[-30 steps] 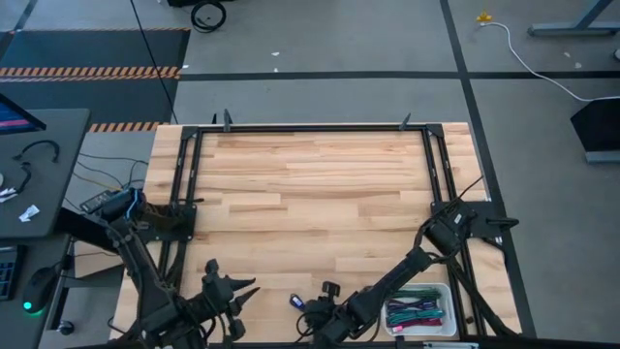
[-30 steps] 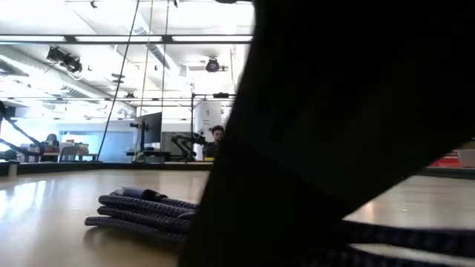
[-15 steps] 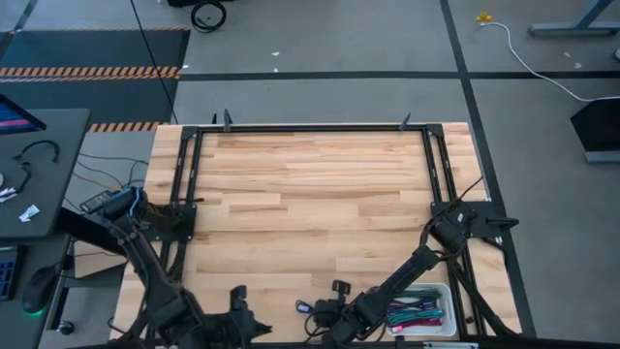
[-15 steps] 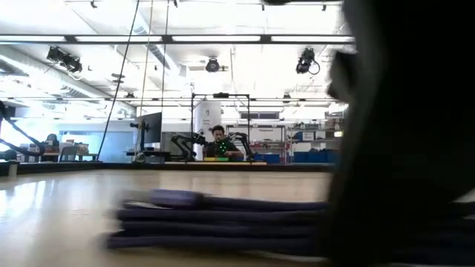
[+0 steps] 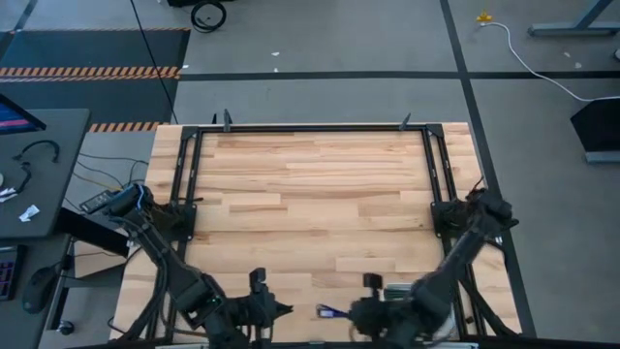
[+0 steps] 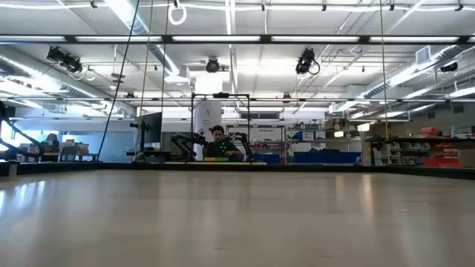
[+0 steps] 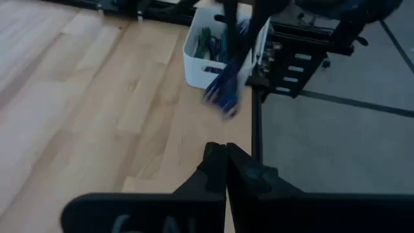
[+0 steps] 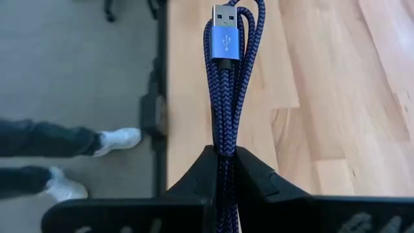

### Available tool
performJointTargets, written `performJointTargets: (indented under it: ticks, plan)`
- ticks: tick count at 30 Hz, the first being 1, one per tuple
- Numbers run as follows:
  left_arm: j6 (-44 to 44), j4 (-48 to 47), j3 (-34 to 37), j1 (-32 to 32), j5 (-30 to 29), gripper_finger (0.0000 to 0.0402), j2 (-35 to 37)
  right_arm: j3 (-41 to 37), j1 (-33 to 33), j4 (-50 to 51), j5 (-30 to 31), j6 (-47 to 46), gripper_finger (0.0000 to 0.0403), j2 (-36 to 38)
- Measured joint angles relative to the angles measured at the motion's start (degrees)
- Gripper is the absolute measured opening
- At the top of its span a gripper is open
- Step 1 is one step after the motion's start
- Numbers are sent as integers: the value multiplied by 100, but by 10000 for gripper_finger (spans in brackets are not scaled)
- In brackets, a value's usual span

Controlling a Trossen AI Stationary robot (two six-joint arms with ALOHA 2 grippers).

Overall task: Pick and place USB-C Cables
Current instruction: Put the purple USB cable into the white bin

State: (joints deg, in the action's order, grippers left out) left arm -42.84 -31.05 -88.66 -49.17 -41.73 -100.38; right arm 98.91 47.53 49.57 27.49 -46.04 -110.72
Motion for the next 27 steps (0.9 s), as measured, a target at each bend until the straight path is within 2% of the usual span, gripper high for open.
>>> performJointTargets:
  ticks: [4, 8, 11, 15, 18, 21, 27]
  plan:
    - [270, 111, 0, 170, 178, 13, 0, -4, 567, 352, -46, -40, 33, 447]
    - [348, 134, 0, 272, 297, 20, 0, -168, 1225, 984, -320, -813, 31, 813]
    - [356, 132, 0, 317, 299, 20, 0, -737, 1681, 1246, -518, -1853, 31, 1098]
    - [371, 132, 0, 411, 307, 12, 0, -1756, 2132, 1063, -937, -2998, 31, 1514]
    - [369, 132, 0, 525, 306, 6, 0, -2524, 2192, 574, -1580, -3291, 31, 1704]
    - [468, 138, 0, 631, 306, 6, 0, -3143, 2121, 11, -1970, -3330, 31, 1784]
    - [801, 287, 0, 779, 439, 18, 0, -3656, 1858, -594, -1943, -2982, 31, 1797]
